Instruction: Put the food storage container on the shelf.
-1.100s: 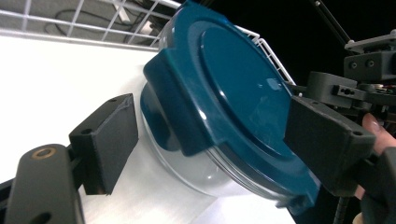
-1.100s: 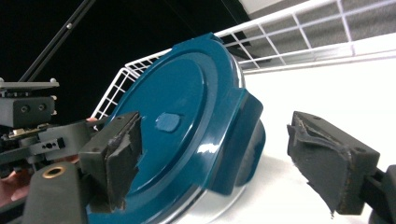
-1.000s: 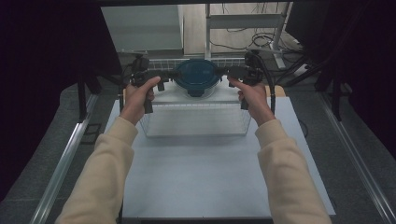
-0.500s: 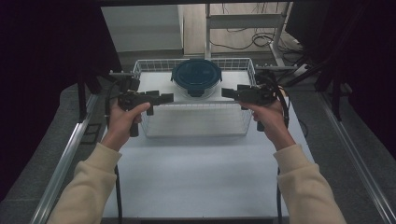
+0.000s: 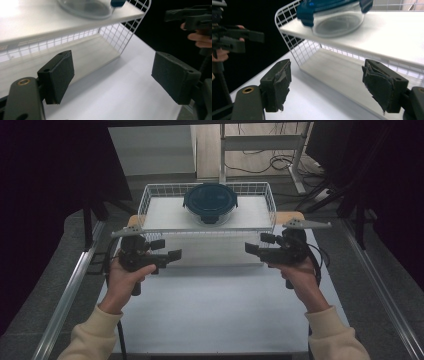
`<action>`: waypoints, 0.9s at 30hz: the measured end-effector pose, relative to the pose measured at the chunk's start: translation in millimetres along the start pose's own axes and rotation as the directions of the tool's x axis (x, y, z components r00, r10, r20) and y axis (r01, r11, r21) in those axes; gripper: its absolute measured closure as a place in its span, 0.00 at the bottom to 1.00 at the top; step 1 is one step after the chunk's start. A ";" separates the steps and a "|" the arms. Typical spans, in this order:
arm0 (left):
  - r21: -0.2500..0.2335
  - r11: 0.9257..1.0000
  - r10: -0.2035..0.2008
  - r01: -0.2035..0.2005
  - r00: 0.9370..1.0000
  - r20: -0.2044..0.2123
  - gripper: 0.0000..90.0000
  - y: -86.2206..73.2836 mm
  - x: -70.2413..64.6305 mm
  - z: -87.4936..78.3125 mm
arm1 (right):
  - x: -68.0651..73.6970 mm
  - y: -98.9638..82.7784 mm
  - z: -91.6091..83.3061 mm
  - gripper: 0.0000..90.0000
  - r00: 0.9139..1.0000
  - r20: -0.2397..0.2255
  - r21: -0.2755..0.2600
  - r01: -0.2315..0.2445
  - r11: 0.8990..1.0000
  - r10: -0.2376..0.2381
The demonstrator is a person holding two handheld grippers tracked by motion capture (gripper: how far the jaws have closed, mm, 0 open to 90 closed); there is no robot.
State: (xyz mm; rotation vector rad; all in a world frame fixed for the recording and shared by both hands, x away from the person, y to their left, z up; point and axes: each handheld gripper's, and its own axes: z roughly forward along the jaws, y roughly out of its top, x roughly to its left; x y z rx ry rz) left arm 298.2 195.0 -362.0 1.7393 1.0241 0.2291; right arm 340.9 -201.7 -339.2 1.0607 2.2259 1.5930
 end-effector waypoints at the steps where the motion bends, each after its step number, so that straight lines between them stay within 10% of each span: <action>1: 0.000 1.000 0.000 0.000 1.000 0.000 0.20 0.0 0.0 0.0 | 0.0 0.0 0.0 0.25 1.000 0.000 0.000 0.000 1.000 0.000; 8: 0.022 0.999 0.030 -0.029 0.999 -0.046 0.20 -42.9 -6.9 -2.2 | 7.0 -44.0 -14.7 0.25 0.997 0.028 0.005 0.072 0.997 -0.072; 27: 0.195 0.980 -0.009 0.033 0.992 -0.122 0.20 -153.1 6.7 18.0 | -15.8 -170.1 -21.4 0.25 0.991 0.127 0.163 0.014 0.987 -0.035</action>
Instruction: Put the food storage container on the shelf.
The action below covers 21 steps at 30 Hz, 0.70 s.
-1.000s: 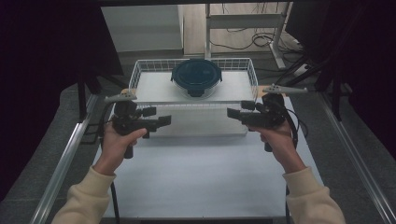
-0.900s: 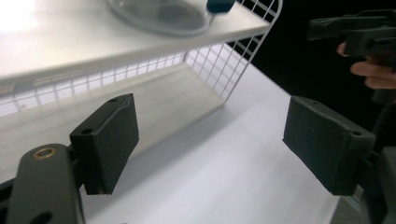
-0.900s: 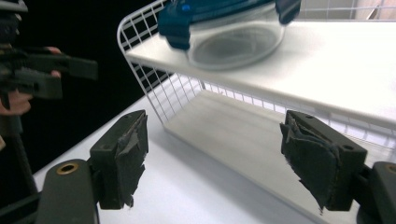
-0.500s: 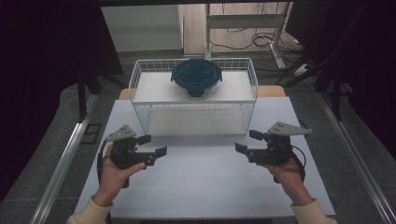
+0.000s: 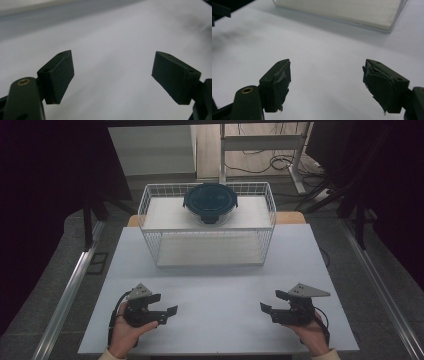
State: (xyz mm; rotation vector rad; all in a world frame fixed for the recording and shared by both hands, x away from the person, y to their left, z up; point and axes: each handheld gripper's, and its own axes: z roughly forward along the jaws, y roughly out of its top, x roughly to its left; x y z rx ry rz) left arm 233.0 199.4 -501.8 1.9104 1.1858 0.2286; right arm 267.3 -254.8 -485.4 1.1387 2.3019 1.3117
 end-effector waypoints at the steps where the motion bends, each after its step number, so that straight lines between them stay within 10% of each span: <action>1: -0.005 1.000 0.003 -0.003 1.000 -0.016 0.20 -1.0 0.6 -0.4 | -0.4 -1.8 0.5 0.25 1.000 -0.001 0.007 -0.003 1.000 0.003; 21: -0.027 1.000 -0.010 0.010 1.000 -0.010 0.20 -0.2 6.6 -4.0 | -4.9 -2.5 -0.4 0.25 1.000 -0.011 -0.025 -0.007 1.000 0.006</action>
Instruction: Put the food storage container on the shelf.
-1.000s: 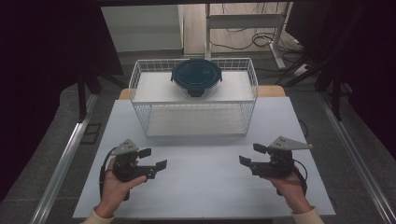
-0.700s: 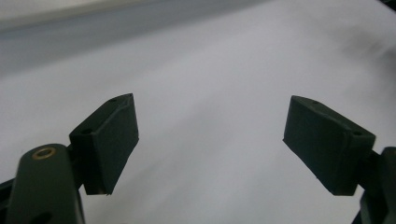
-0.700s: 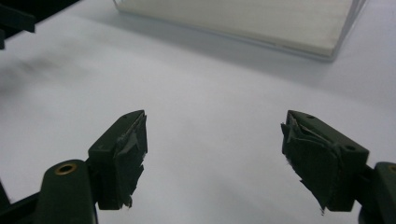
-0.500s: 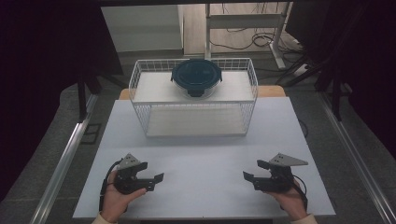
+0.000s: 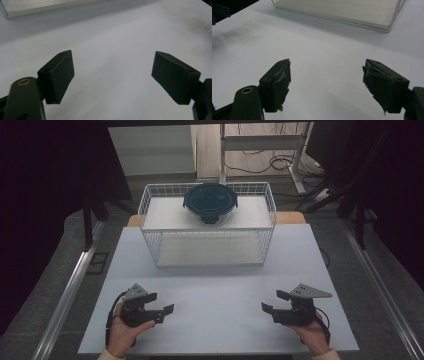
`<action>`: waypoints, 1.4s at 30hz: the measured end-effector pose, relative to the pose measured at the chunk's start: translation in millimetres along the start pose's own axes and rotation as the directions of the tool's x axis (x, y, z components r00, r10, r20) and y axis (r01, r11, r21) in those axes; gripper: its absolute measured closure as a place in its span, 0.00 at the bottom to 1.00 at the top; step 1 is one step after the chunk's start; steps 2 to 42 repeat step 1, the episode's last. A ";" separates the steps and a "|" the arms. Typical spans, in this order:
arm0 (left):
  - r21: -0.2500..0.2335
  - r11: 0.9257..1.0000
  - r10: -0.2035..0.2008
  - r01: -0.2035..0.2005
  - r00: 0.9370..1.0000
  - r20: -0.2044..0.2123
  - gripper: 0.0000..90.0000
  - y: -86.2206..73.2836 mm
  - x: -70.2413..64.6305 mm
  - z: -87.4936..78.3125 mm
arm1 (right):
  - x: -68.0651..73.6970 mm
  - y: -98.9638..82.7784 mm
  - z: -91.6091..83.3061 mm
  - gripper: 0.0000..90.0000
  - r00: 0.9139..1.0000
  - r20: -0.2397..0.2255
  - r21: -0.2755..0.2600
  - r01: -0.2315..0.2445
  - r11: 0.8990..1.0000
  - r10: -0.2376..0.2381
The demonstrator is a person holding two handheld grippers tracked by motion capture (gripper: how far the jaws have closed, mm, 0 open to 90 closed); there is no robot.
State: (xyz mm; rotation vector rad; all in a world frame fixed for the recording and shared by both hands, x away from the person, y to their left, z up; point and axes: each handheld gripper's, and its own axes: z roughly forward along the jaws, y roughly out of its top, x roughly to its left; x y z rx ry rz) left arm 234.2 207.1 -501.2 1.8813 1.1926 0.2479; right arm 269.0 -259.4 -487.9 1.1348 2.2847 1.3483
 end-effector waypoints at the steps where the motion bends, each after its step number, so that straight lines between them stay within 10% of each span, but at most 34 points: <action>1: 0.000 1.000 -0.002 0.002 1.000 -0.001 0.20 -0.1 0.2 0.2 | 0.3 0.2 -0.2 0.25 1.000 0.002 0.000 0.001 1.000 -0.001; 42: 0.000 1.000 -0.002 0.002 1.000 -0.001 0.20 -0.1 0.2 0.2 | 0.3 0.2 -0.2 0.25 1.000 0.002 0.000 0.001 1.000 -0.001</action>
